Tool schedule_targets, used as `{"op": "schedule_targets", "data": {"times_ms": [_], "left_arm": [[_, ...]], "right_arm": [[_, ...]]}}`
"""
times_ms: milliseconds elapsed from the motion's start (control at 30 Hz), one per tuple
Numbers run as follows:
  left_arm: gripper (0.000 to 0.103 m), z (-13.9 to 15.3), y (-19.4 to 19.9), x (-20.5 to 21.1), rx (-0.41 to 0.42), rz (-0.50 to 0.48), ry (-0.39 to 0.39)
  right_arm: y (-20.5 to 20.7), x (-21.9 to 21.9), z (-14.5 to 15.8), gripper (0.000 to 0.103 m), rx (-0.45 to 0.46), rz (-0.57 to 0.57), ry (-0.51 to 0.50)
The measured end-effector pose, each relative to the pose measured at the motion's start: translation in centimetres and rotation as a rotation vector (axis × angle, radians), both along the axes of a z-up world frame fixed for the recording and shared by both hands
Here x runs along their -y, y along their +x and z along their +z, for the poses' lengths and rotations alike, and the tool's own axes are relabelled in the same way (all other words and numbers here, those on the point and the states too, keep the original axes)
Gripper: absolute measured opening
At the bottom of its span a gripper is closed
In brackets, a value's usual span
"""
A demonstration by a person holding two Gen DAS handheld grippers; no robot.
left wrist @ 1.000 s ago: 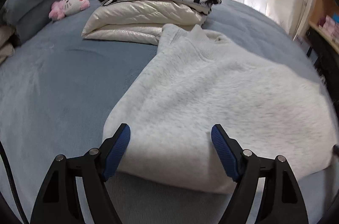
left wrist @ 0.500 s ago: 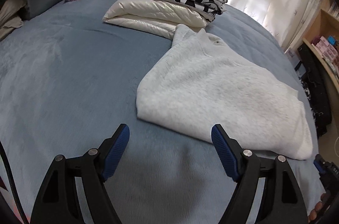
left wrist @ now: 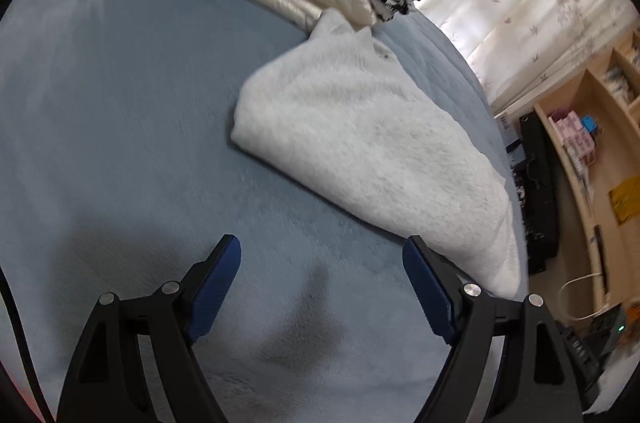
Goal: Fold large clothes
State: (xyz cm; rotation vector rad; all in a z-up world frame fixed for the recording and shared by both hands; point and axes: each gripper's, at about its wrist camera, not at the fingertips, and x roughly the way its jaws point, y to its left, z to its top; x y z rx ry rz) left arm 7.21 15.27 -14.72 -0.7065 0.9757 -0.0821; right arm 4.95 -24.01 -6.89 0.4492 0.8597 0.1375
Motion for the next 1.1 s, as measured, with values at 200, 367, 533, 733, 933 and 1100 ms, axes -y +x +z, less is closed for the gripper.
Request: {"op": "schedule_targets", "data": {"times_ms": [200, 367, 533, 733, 933, 1100], "left_arm": [[0.082, -3.1, 1.2, 0.1, -0.011, 0.014, -0.141], [0.083, -4.4, 3.3, 0.3, 0.037, 0.042, -0.193], [0.086, -5.6, 6.7, 0.6, 0.081, 0.072, -0.248], [0.085, -5.8, 11.1, 1.7, 0.157, 0.107, -0.208], [0.024, -5.4, 13.2, 1.8, 0.23, 0.147, -0.156], [0.016, -2.8, 12.4, 2.6, 0.322, 0.11, -0.033]], "right_arm": [[1.0, -1.8, -0.7, 0.024, -0.011, 0.041, -0.007], [2.3, -3.2, -0.9, 0.024, -0.001, 0.076, -0.019], [3.8, -4.1, -1.2, 0.024, 0.01, 0.095, -0.029], [6.2, -4.9, -1.1, 0.024, 0.029, 0.11, -0.049], [10.7, -6.5, 1.1, 0.024, 0.112, 0.115, -0.157], [15.7, -9.1, 0.0, 0.022, 0.14, 0.147, -0.276]]}}
